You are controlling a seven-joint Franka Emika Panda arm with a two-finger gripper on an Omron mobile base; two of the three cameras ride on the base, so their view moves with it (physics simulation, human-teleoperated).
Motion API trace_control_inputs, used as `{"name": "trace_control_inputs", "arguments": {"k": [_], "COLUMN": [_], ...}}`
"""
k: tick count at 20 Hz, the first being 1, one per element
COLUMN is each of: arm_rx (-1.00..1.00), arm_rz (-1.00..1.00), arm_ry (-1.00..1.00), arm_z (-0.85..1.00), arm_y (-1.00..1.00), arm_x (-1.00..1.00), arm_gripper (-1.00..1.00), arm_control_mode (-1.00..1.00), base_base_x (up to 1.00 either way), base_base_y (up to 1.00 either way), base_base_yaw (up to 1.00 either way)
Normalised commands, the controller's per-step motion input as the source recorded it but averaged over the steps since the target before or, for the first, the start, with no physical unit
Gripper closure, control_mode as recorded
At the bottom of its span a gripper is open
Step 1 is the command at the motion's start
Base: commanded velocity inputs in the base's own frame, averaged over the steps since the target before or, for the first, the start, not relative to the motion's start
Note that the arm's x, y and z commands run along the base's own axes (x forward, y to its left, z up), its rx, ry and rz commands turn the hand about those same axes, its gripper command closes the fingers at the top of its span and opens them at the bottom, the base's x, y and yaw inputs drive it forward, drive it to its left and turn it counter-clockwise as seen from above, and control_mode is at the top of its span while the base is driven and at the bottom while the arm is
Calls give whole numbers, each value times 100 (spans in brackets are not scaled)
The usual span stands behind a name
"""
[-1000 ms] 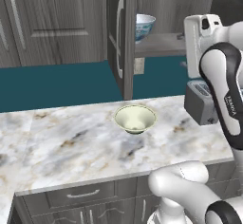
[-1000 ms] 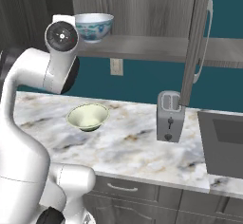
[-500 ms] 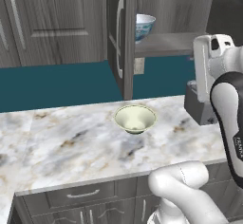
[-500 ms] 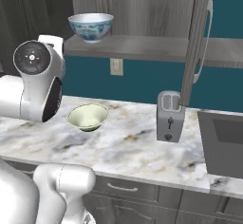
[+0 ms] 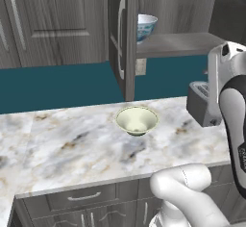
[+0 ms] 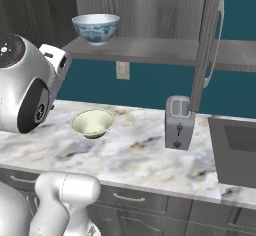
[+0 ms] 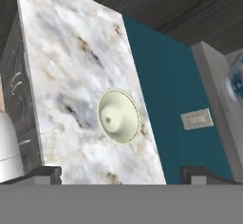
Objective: Open the cabinet. Pick the bowls from the counter and place them in the cabinet. Then close the cabinet.
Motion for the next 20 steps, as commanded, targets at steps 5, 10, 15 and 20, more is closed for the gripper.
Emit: {"name": "trace_control_inputs", "arguments": {"k": [5,10,15,20], "arm_rx": [9,7,4,1], "arm_rz": [-23,-11,-4,0], "arm_ry": [18,17,8,2], "arm_z": [-31,-57,-43,-13], "arm_y": [-6,0,-4,-12], "arm_x": [-17,0,10,23], "arm_gripper": [-100,-100,-100,-100], "arm_control_mode": [-100,-100,-100,-100], "base_base_x": [0,0,0,0], "base_base_y": [0,0,0,0], "base_base_yaw": [0,0,0,0]}}
